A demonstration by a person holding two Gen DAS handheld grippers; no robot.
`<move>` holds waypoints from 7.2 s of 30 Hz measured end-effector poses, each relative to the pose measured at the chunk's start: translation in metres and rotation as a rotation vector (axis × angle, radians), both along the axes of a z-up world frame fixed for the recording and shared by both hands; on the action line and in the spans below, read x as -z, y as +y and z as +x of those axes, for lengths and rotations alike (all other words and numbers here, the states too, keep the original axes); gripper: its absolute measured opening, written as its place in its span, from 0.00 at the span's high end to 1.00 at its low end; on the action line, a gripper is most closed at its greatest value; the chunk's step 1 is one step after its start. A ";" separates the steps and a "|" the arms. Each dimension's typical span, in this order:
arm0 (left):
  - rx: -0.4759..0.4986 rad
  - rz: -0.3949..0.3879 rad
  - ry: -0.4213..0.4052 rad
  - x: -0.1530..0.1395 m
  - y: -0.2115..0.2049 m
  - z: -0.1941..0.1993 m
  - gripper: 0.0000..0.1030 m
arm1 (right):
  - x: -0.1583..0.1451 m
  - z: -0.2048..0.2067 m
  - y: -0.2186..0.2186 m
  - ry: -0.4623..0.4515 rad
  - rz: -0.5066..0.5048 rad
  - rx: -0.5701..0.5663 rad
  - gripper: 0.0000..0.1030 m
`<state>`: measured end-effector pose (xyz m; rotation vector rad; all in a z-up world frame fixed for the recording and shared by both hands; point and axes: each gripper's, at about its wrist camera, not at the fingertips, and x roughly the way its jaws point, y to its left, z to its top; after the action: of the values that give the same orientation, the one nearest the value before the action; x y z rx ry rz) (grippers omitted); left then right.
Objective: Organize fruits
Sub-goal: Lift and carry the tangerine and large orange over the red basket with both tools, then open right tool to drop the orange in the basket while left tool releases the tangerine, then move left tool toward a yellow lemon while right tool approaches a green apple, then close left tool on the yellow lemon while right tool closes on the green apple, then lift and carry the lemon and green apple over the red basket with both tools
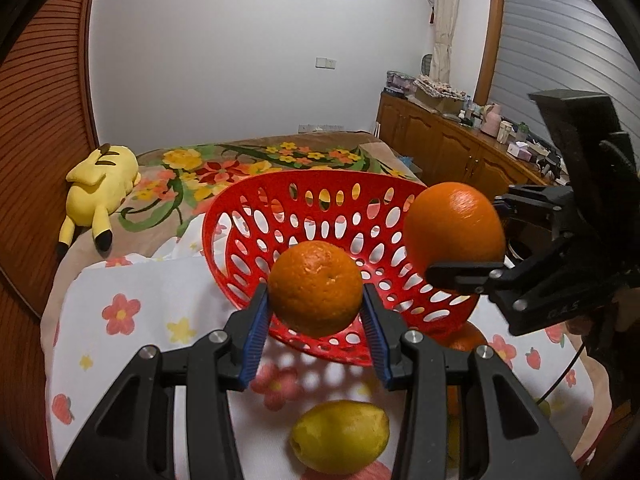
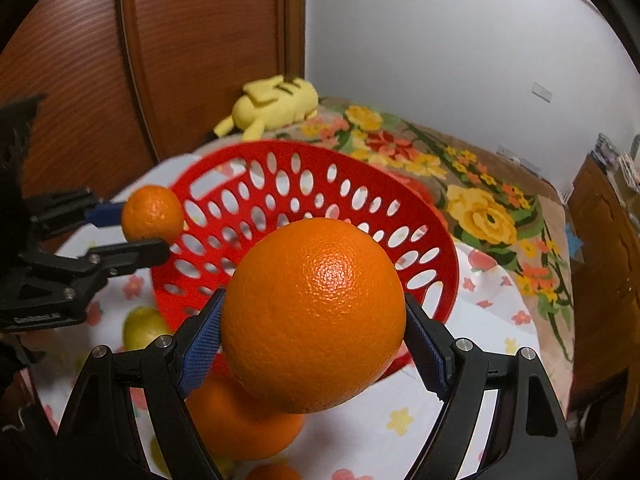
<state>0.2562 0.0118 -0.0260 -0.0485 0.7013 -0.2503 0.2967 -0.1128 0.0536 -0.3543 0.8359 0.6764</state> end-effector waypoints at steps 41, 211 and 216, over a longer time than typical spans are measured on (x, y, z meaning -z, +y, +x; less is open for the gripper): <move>0.034 0.042 0.048 0.010 -0.012 0.016 0.57 | -0.003 0.013 0.003 0.046 -0.108 -0.007 0.16; 0.047 0.012 -0.069 -0.009 -0.027 -0.107 0.52 | -0.005 -0.155 -0.089 -0.122 0.243 0.187 0.44; 0.056 0.027 -0.073 -0.009 -0.029 -0.090 0.51 | -0.012 -0.141 -0.081 -0.129 0.236 0.166 0.44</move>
<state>0.1665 -0.0169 -0.0166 0.0060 0.6335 -0.2952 0.1562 -0.1934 0.0651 -0.1121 0.6466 0.5836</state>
